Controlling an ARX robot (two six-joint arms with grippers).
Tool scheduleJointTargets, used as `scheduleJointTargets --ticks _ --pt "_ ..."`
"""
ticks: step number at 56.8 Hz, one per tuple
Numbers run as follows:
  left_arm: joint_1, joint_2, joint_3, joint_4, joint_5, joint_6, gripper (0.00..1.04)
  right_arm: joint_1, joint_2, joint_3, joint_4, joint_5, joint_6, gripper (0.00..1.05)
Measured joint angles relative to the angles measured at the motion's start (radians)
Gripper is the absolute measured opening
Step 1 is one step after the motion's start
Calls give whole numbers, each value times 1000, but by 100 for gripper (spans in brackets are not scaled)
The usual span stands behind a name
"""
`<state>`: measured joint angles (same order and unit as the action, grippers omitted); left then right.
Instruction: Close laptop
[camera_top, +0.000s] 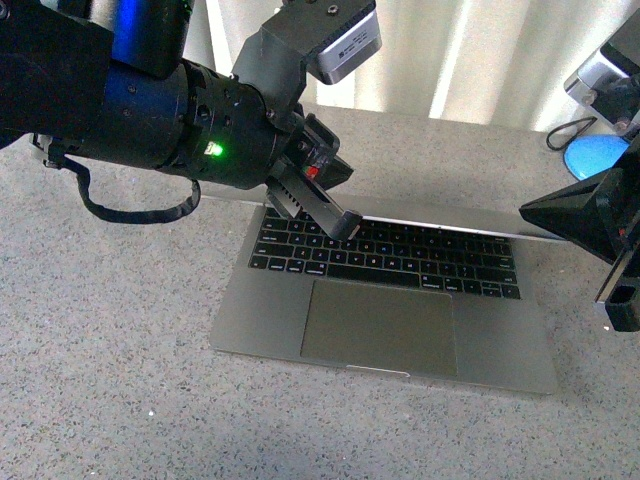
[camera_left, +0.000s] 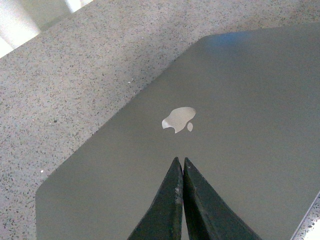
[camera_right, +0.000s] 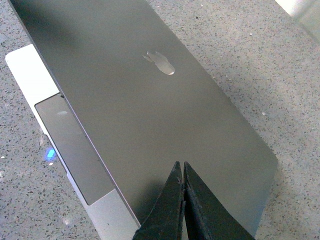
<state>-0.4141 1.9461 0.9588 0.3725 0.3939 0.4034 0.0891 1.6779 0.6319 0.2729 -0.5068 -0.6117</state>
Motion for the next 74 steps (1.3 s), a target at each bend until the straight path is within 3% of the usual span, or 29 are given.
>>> scheduleJointTargets --ticks 74 --pt "-20 31 -100 72 36 -68 4 8 20 -82 45 1 33 1"
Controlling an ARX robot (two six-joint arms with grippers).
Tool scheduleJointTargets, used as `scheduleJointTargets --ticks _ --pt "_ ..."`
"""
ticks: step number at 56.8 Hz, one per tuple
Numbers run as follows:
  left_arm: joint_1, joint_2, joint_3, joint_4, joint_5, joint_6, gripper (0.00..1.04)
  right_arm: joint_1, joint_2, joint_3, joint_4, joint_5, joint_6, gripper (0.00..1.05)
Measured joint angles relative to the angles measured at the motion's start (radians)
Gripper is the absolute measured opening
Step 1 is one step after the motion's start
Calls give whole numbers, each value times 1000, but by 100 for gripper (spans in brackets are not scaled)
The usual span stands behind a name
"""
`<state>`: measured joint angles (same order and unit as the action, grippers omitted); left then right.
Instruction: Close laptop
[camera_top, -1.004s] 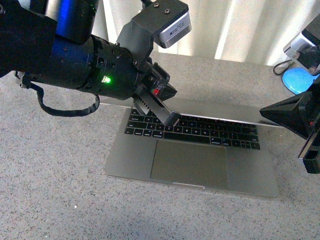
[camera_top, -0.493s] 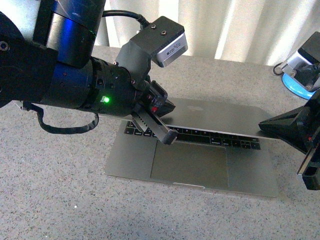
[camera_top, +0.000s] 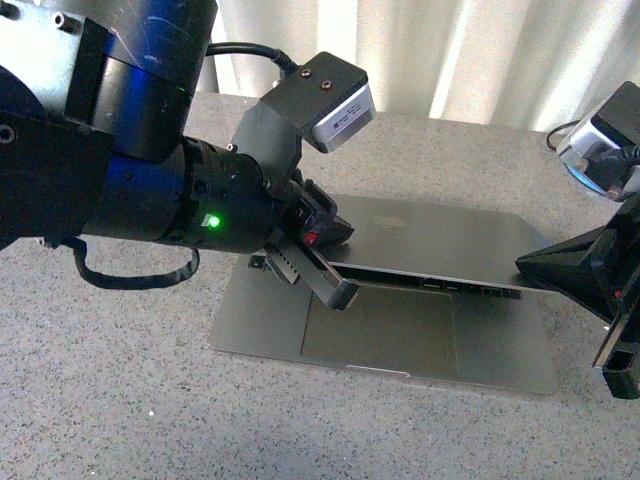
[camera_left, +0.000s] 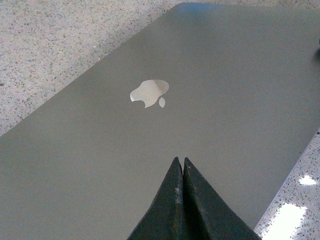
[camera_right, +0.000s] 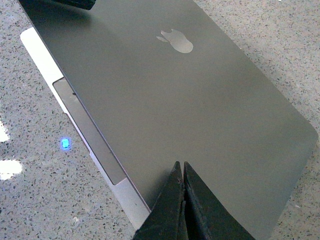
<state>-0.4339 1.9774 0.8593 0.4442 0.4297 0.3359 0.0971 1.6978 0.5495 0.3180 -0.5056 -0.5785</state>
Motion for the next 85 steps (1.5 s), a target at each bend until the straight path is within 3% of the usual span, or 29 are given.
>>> scheduleJointTargets --ticks 85 --pt "8 118 -31 94 27 -83 4 -5 138 -32 81 19 -9 1"
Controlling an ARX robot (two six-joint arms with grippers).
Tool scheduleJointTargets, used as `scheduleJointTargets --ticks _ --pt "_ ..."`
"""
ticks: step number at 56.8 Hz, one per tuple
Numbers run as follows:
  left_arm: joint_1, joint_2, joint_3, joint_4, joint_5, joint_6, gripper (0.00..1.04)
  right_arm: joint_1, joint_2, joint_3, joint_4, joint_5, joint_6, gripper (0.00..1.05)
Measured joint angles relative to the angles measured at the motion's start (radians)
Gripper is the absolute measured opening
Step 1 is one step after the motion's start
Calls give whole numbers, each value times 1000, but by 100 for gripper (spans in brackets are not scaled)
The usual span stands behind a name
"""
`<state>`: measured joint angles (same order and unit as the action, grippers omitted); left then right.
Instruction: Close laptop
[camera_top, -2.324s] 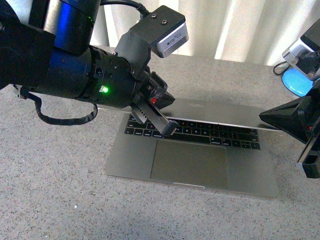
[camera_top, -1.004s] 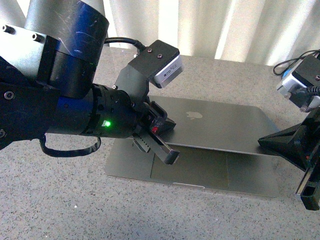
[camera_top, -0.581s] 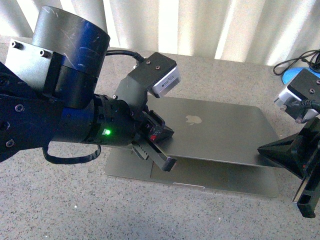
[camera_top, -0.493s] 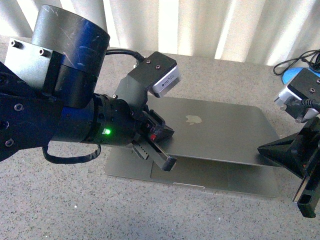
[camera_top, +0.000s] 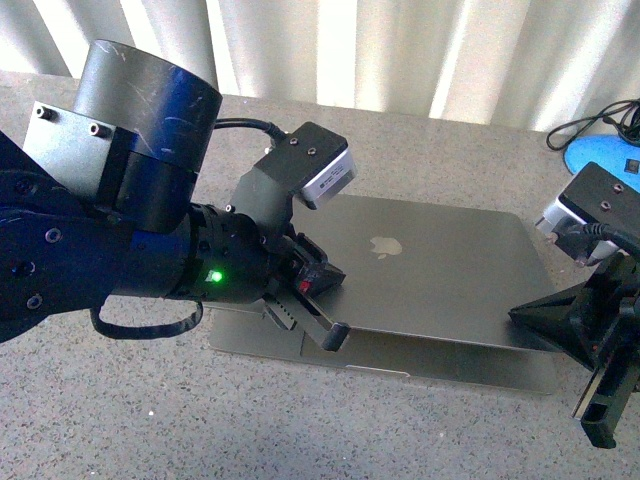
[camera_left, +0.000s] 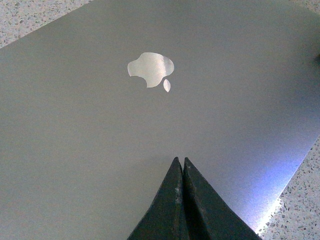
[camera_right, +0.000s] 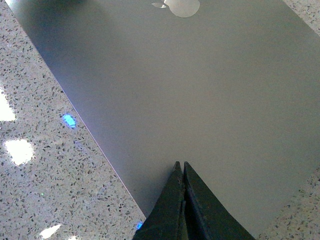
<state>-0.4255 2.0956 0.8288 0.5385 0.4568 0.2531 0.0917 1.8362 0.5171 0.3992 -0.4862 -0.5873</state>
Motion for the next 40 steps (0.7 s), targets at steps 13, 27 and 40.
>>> scheduleJointTargets --ticks 13,27,40 --pt "5 3 -14 18 13 -9 4 8 23 -5 14 12 0 1" --pt "9 8 -36 49 17 -27 4 16 31 -16 24 19 0 1" --pt "10 26 -56 94 18 -55 4 21 32 -19 28 23 0 1"
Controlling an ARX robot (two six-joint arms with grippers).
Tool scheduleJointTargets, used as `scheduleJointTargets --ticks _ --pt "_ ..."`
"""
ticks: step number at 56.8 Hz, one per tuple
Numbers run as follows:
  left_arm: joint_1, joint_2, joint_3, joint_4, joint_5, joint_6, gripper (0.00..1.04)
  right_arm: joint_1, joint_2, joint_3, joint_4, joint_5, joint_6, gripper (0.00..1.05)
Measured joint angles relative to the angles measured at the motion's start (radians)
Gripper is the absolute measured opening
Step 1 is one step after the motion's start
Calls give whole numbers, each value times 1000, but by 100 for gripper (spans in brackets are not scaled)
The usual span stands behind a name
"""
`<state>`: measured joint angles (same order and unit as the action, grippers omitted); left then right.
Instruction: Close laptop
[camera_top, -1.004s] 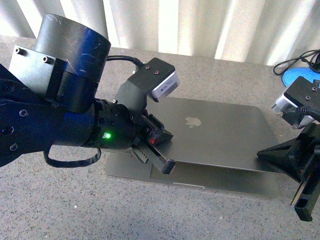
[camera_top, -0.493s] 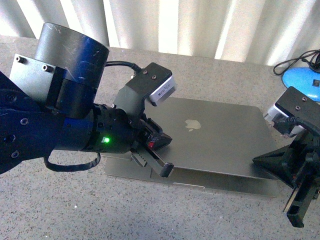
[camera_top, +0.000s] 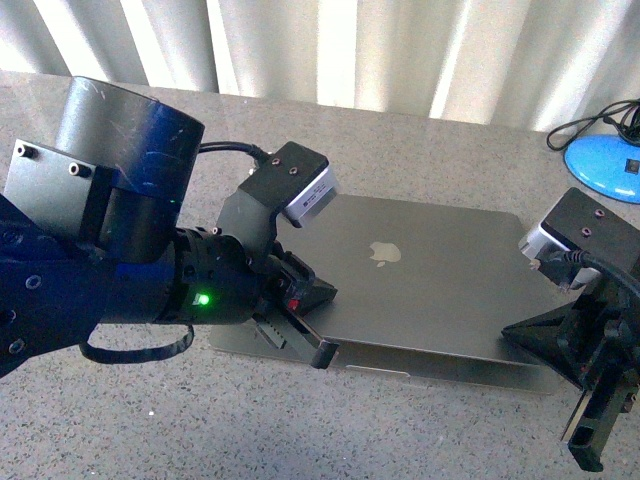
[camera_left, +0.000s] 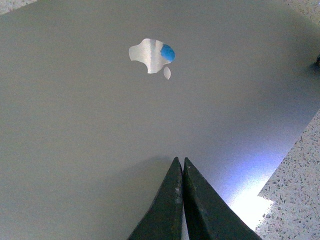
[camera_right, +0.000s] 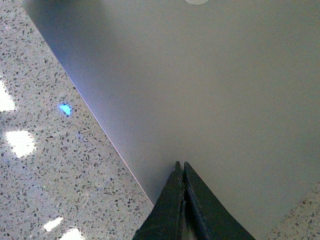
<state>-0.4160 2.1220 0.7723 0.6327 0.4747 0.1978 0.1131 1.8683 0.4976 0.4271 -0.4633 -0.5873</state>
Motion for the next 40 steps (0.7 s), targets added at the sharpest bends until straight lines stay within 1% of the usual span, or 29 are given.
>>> scheduleJointTargets --ticks 28,40 --pt "1 17 -4 25 1 -27 4 0 2 -4 -5 6 -8 1" --pt "4 22 -10 42 7 -32 4 6 18 -16 14 18 -9 1"
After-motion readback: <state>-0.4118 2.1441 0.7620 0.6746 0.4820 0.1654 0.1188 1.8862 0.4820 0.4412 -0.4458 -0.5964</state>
